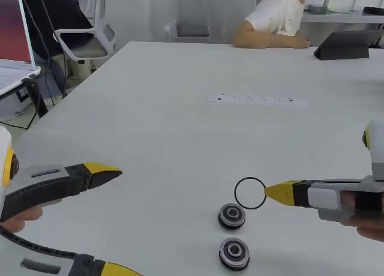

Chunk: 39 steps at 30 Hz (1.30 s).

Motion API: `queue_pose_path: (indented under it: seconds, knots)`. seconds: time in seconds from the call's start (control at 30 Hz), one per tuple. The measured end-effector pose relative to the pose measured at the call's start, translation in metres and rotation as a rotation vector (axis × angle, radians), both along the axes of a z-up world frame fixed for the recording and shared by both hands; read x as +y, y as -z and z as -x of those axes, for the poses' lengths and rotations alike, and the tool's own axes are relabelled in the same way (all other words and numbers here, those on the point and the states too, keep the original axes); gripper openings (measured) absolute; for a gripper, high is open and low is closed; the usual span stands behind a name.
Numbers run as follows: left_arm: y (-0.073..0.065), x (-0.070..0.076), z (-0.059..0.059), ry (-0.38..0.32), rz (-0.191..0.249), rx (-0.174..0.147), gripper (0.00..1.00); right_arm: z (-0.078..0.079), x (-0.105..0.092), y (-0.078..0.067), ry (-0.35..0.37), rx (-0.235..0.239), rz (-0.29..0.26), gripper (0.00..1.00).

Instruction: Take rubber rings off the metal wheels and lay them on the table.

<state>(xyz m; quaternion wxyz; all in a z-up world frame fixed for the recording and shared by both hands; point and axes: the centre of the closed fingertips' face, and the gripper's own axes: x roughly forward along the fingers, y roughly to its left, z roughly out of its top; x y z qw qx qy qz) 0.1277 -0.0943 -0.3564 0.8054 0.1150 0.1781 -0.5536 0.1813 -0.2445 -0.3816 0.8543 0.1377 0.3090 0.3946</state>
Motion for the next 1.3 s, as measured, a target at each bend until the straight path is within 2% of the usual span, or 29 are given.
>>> queue_pose_path:
  seconds: [0.23, 0.63, 1.07, 1.3]
  knots:
    - [0.012, -0.001, 0.005, -0.01, -0.004, 0.037, 0.9, -0.001, 0.003, -0.009, 0.001, -0.026, -0.017, 0.0]
    - [0.026, -0.005, 0.011, -0.001, -0.012, 0.079, 0.89, -0.001, 0.013, -0.02, -0.011, -0.055, -0.053, 0.0]
    - [0.031, -0.005, 0.012, 0.0, -0.023, 0.087, 0.89, 0.004, 0.032, -0.023, -0.055, -0.071, -0.055, 0.0]
    - [0.029, -0.004, 0.01, -0.011, -0.007, 0.087, 0.89, 0.011, 0.048, -0.017, -0.106, -0.07, -0.026, 0.0]
